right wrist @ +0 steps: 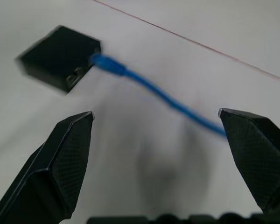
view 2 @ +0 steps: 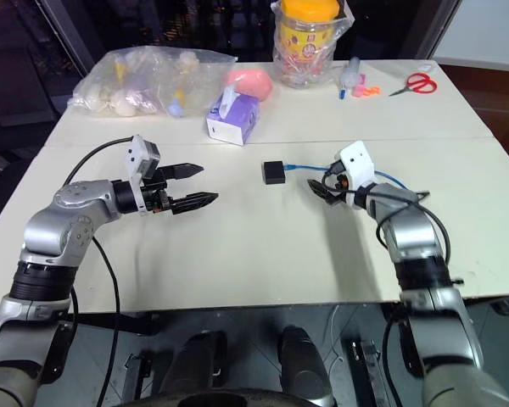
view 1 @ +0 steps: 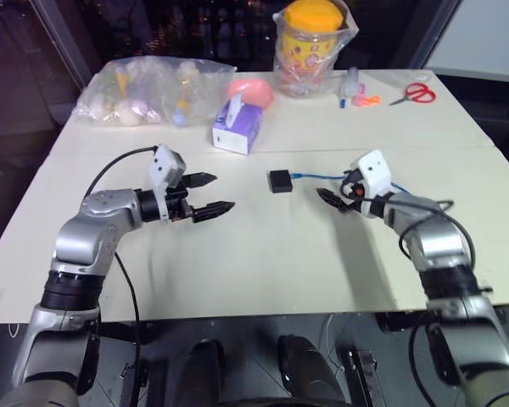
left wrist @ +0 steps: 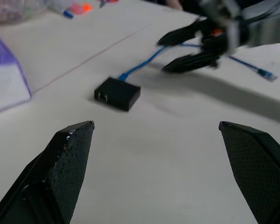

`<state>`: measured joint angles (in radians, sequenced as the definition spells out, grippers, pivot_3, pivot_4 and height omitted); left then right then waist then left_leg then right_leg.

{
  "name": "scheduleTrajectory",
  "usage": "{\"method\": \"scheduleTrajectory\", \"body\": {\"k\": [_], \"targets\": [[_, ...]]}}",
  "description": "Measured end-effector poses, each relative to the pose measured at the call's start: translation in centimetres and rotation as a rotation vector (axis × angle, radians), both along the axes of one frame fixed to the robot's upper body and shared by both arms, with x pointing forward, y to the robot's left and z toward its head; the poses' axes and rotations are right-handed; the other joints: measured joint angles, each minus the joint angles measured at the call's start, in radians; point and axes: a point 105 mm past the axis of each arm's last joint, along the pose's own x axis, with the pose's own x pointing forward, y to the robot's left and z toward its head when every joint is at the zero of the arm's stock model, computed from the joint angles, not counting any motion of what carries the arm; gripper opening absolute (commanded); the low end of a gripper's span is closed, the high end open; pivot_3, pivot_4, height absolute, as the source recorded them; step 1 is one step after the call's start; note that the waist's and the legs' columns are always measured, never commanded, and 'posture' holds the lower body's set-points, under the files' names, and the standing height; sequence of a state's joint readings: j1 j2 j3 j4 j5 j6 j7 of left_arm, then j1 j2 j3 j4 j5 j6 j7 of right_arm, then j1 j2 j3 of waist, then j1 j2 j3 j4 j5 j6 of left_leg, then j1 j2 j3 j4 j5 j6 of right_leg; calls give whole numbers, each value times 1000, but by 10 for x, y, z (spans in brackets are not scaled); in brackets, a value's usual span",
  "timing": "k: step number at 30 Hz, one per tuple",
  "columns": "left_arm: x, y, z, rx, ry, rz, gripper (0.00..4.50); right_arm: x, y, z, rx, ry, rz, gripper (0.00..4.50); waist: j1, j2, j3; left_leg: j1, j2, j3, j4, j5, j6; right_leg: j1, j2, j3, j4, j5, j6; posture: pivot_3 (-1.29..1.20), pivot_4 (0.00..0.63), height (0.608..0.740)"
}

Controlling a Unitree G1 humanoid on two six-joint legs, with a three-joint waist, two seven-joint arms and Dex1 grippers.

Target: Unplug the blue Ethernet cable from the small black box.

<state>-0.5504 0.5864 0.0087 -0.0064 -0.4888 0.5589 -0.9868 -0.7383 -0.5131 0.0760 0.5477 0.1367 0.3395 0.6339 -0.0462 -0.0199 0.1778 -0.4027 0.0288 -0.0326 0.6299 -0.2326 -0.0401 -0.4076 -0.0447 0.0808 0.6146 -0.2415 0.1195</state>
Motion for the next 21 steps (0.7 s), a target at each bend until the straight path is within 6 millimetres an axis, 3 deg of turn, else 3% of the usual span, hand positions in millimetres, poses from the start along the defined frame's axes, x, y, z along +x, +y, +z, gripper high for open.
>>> {"method": "scheduleTrajectory", "body": {"k": [4,8,11,18,21], "targets": [[1,-1,-1,-31,0,30,4464,23,16,-12,-46,62,41,4500,0,0,0,-4,0,0,-2,0,0,-4,-1,0,0,0,2,0,150,740],[-4,-5,-12,-50,21,51,4464,29,28,-10,-96,100,104,4500,-1,0,0,-4,0,0,-3,0,0,-4,-1,0,-1,0,2,0,150,740],[-6,-9,-15,-61,24,62,4500,29,34,-14,-110,123,129,3579,-2,0,0,-2,0,0,-2,0,0,-3,-1,0,2,0,2,0,150,740],[-9,-6,-20,-58,31,104,4500,23,49,-21,-154,157,220,32,-9,0,0,10,0,0,-1,0,-1,8,0,0,3,-1,-1,0,150,740],[-8,-5,-20,-62,32,115,4500,24,51,-20,-239,112,259,32,-12,0,0,10,0,0,-1,0,-1,9,-1,0,3,-1,-1,0,150,740]]}}
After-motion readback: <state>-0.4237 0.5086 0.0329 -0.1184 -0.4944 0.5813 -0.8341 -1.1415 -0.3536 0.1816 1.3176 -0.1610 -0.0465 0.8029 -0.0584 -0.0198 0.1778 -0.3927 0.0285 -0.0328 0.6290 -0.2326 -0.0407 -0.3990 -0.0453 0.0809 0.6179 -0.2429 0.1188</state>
